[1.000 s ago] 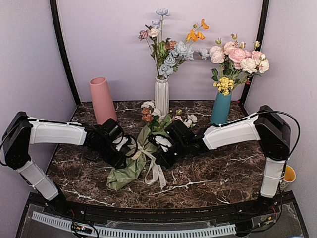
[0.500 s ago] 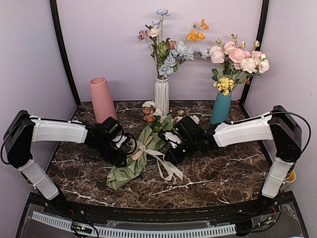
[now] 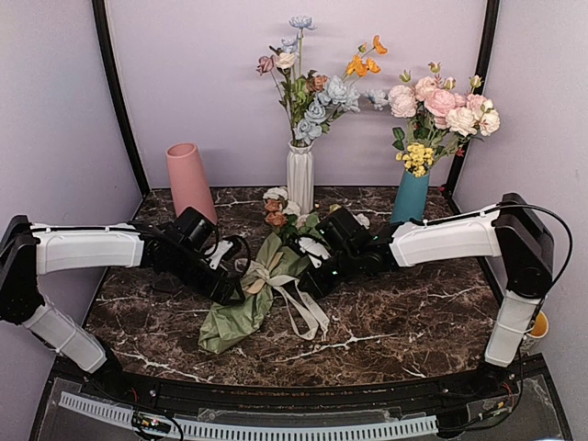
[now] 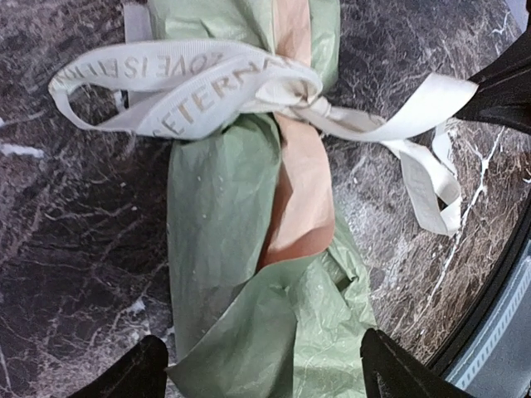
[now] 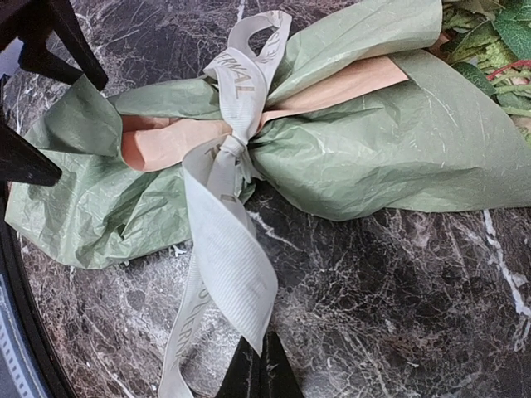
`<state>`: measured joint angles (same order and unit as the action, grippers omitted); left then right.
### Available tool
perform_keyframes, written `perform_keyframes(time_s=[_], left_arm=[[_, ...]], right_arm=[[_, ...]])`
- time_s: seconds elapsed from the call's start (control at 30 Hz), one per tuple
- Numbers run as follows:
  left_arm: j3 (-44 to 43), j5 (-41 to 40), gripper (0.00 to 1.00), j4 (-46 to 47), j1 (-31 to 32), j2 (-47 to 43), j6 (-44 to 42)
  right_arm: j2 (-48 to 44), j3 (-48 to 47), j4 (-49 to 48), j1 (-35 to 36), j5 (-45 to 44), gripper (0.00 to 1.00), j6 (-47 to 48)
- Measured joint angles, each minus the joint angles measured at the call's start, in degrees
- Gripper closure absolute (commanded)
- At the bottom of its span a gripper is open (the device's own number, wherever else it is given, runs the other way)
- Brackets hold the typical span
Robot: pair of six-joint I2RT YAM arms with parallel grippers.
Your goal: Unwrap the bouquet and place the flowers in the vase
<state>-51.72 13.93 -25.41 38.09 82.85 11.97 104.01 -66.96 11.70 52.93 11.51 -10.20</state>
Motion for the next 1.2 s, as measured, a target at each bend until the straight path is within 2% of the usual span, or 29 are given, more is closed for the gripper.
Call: perform_keyframes(time_s=[0.07,0.23,0.37,0.53,0.7,1.07,1.2], left_arm=[[1.0,1.3,0.21,1.0,0.0,1.5,0.4],[1.2,1.4,0.45,4.0,0.3,7.4,0.9],[2.4,-0.1,0.54,7.5,0.4,10.2,0.9],[3.1,0.0,0.84,11.6,0.8,12.0,1.3],[2.9,-0.8,1.00,15.5,2.1,13.4,3.5],[6.3,-8.7,1.00,23.9,6.2,12.7,9.7],[7.0,-11.7,1.00,25.4,7.2,12.5,13.2]], right_arm=[[0.0,0.0,-0.1,0.0,0.0,1.00,-0.2],[-0.2,2.4,-3.4,0.0,0.0,1.00,-0.9],[-0.6,7.7,-7.6,0.0,-0.9,1.00,-1.1],[-1.3,14.5,-13.3,0.0,-2.8,1.00,-1.0],[-1.9,17.3,-17.4,0.0,-5.0,1.00,-0.5],[-8.0,23.2,-22.5,0.1,-10.0,1.00,-4.0],[-12.0,24.0,-20.3,0.3,-11.9,1.00,-7.2]])
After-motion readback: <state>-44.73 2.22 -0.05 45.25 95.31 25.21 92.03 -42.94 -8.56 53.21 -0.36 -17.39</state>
